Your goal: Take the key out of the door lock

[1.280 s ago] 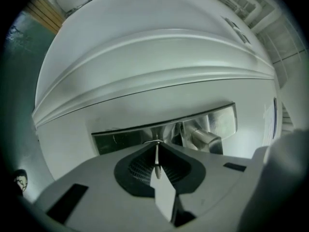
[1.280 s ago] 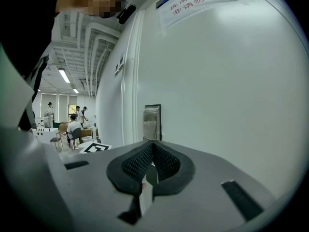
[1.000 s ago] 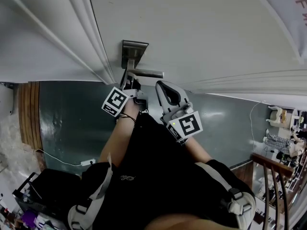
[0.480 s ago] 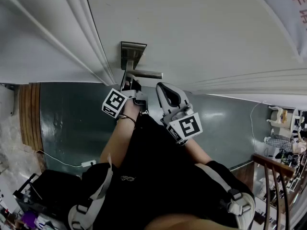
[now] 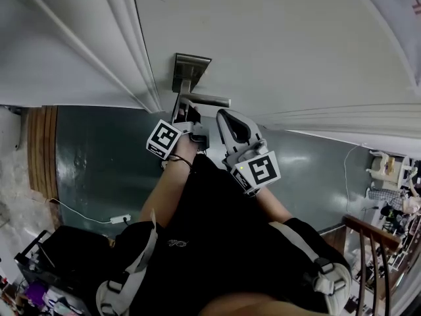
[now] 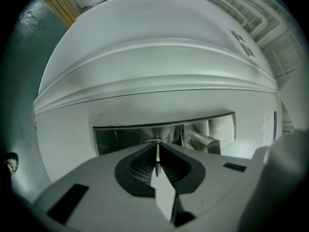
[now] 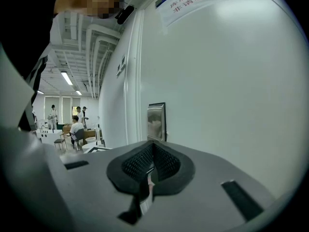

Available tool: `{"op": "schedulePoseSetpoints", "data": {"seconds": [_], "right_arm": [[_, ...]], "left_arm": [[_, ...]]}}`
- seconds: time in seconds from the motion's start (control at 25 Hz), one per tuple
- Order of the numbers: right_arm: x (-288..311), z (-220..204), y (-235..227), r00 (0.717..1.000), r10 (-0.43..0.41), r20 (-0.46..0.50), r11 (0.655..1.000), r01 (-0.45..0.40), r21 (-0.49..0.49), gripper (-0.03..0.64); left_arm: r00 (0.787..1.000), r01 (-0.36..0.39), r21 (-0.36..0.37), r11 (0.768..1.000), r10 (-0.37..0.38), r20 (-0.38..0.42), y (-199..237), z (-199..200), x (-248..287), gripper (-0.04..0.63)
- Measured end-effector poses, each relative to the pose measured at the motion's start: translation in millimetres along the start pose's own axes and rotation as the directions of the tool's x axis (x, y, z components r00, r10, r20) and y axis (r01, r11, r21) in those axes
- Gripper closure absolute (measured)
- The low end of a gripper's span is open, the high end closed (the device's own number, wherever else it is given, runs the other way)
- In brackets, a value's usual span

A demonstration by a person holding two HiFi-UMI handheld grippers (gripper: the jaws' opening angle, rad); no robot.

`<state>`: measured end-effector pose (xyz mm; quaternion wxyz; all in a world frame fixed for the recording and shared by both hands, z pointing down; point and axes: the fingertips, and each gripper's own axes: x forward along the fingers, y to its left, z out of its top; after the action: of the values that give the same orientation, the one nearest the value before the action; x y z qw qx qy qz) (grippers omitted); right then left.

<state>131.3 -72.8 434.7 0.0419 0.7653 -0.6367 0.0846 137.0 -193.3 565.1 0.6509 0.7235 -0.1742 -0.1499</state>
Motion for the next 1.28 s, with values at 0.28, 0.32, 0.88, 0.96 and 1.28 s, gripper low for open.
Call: {"op": "schedulePoseSetpoints", "data": {"seconds": [0.28,0.32,0.88,0.96,1.28], "right_arm": [[5,-2,3,1.0,0.009,-0.003,1.0,-0.009,-0.001,0.609],[6,-1,2,1.0,0.01,-0.003,1.0,-0.01,-0.002,0.609],[3,-1,15,0.999,0.041,-0.004,0.999,-0.042,-0.005,0.609],[4,-1,17,0.999,0.052,-0.003,0.999,-0.052,-0.004,0.609],[11,-5,27,0.993,0.118,-0.01,0.993,-0.118,-0.002,0.609]], "left_arm": [[1.0,0.003,-0.028,1.0,-0.003,-0.005,6,-3,-16,0.56],[1.0,0.01,-0.026,1.0,-0.01,-0.007,6,-3,-15,0.56],[0.999,0.01,0.009,1.0,-0.009,-0.033,1,-2,-22,0.56],[0.999,0.015,0.005,1.0,-0.015,-0.029,-3,-2,-24,0.56],[1.0,0.014,0.019,1.0,-0.014,-0.005,-1,2,-40,0.56]]}}
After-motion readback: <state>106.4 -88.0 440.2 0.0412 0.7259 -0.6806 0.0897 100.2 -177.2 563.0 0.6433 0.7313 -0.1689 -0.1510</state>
